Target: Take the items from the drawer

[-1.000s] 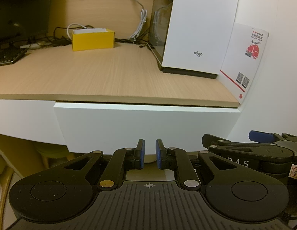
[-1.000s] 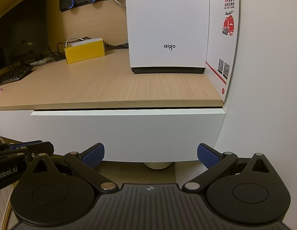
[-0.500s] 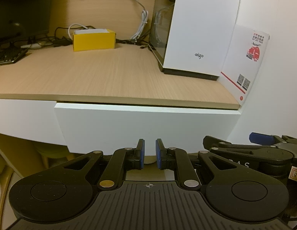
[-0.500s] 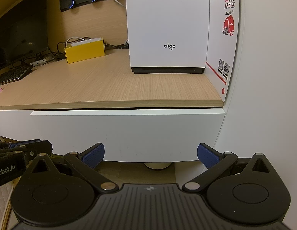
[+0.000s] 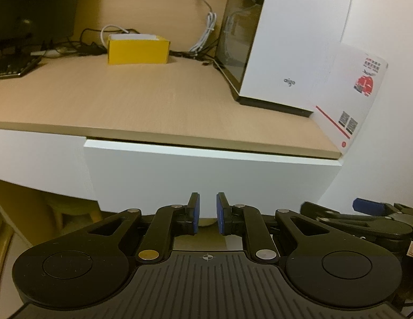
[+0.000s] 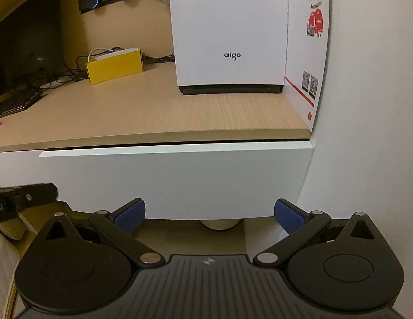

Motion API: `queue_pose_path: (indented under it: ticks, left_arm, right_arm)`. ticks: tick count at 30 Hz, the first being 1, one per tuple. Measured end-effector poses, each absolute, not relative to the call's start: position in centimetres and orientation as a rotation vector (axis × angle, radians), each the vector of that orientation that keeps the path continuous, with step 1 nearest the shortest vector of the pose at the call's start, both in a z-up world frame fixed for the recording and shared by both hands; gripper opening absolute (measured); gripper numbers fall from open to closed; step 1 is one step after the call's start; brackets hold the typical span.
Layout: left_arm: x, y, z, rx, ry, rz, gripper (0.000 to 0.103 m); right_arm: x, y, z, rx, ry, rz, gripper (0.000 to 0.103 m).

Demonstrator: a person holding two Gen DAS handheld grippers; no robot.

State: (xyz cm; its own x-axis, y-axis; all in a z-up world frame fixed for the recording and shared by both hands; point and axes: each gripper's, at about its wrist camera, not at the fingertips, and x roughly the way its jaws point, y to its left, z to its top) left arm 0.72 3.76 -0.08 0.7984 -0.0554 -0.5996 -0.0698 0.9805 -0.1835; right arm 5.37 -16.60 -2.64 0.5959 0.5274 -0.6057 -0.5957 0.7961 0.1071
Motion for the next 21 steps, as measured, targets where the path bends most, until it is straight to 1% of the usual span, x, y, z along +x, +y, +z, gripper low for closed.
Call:
queue_pose_path:
  ticks: [9,17,21]
  left_arm:
    - [2.1,7.1,-0.5,-0.206,0.659,-0.026,0.015]
    - [5.1,15.6,-0.8,-0.372,0.650,0.166,0.016]
    - [7.6,18.7,-1.4,-0.380,0.705,0.188,0.017]
  right_arm:
    - [5.5,-16.4,-3.1,-0.140,0.640,0.651,0.103]
    - [5.9,-13.1,-1.9,-0.261,0.600,0.701,0.103]
    - [6.9,-10.2,-2.0,-0.265,0.608,0.712,0.103]
